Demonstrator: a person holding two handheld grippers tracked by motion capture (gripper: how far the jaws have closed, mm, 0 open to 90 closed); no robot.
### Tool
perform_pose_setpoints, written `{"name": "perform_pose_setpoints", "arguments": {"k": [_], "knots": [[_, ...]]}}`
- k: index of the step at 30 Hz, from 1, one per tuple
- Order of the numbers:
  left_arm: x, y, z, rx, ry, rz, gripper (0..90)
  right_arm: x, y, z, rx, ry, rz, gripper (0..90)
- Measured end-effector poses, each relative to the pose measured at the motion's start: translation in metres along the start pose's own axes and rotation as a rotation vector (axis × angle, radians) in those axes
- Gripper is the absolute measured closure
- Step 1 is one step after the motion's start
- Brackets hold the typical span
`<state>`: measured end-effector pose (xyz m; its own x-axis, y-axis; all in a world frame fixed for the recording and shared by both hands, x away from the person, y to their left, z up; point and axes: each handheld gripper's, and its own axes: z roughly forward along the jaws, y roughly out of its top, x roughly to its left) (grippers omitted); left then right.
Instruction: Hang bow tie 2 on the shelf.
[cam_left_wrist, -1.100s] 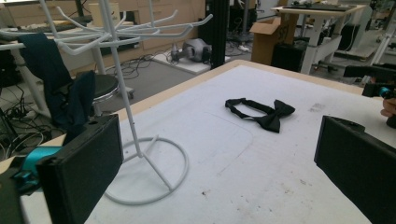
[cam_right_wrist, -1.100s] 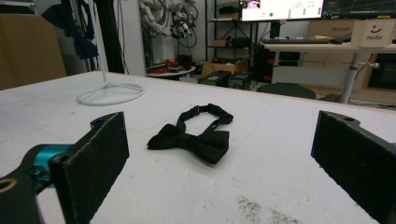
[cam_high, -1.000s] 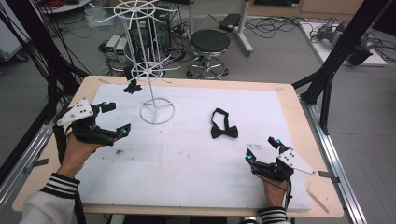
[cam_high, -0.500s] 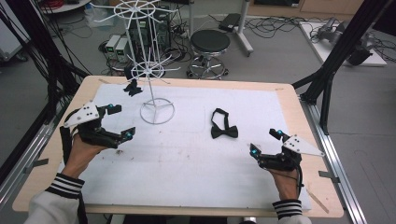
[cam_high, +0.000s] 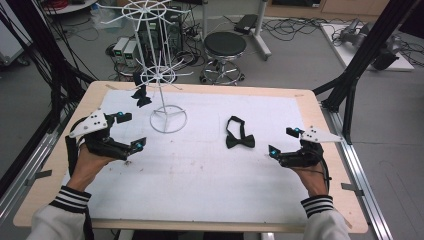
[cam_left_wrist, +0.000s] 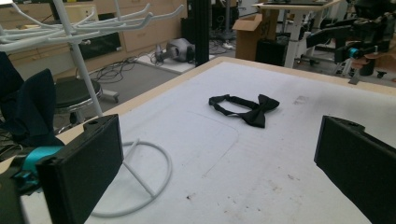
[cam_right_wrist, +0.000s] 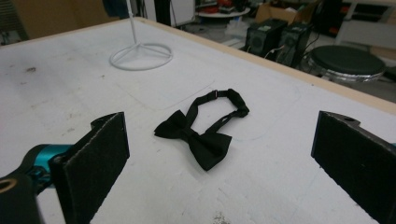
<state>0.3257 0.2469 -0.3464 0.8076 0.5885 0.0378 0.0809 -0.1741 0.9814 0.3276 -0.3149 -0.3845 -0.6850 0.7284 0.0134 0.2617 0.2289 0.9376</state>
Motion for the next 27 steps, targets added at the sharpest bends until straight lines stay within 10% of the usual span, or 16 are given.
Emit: {"name": "perform_pose_setpoints", "arguments": {"k": [21, 27], "knots": [[0.0, -0.001, 0.003, 0.024, -0.046, 0.001, 1.7, -0.028, 0.04, 0.026, 0.16, 0.12, -0.148, 3.4], [-0.001, -0.001, 0.005, 0.028, -0.05, 0.005, 1.7, -0.03, 0.048, 0.047, 0.285, 0.172, -0.23, 3.4]]}}
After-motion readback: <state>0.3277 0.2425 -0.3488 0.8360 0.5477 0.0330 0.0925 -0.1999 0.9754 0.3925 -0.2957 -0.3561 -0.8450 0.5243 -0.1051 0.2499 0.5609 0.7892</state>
